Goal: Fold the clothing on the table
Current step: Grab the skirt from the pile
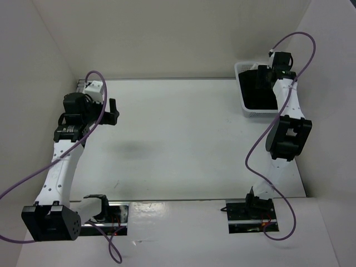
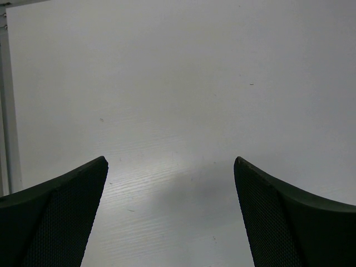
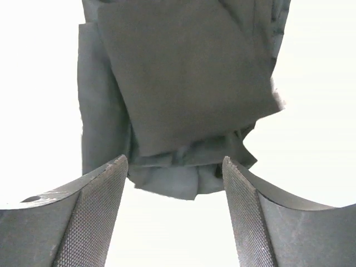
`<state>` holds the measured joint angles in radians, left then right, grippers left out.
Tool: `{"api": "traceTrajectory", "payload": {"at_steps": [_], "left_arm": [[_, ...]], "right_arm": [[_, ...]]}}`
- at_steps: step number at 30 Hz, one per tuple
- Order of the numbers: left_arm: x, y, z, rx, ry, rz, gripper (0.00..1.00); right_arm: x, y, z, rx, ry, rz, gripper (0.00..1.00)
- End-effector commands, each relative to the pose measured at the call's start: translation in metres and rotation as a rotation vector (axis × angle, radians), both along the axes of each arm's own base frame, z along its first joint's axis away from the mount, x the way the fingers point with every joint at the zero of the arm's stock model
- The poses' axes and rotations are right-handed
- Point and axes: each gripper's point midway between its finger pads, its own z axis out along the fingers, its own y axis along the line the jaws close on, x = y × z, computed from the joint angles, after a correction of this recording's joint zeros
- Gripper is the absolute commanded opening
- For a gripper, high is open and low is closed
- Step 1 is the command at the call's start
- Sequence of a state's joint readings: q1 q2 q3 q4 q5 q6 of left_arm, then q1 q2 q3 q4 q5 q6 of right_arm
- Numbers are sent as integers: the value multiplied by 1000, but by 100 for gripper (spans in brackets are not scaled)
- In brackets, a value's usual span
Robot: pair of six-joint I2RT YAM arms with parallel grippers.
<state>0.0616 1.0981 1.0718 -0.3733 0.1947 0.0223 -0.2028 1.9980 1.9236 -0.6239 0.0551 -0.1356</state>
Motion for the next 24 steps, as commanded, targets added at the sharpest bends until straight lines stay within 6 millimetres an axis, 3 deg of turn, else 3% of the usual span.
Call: {"api": "traceTrajectory", "payload": {"at_steps": [1,5,11,12,15,16,17,21,24], "left_arm": [[2,-5,12,-11,-50,-35,100],[1,-7,8,-16,-41,-43,100],[-1,-5,3,-11,-34,-47,100],[-1,-2,8,-9,-53,-38,100],[-3,-4,3,-15,-43,-48,100],[-3,-4,3,-15,-43,-48,100],[-1,-4,5,-14,-52,-49,100],[-2,-1,1,-15,-43,-39,100],[-2,-2,1,-19,-43,-47,100]], "right_arm": [[5,1,13,-39,-44,-9,75],[20,10,24,-52,-80,16,76],[49,9,-17,-48,-20,20,75],[53,10,-36,-36,9,29,75],[65,11,-48,-22,7,31,73],[68,10,-65,-18,31,31,73],[74,9,-62,-21,17,31,72],[81,9,-83,-4,59,28,64],[86,11,-85,9,55,30,52]]}}
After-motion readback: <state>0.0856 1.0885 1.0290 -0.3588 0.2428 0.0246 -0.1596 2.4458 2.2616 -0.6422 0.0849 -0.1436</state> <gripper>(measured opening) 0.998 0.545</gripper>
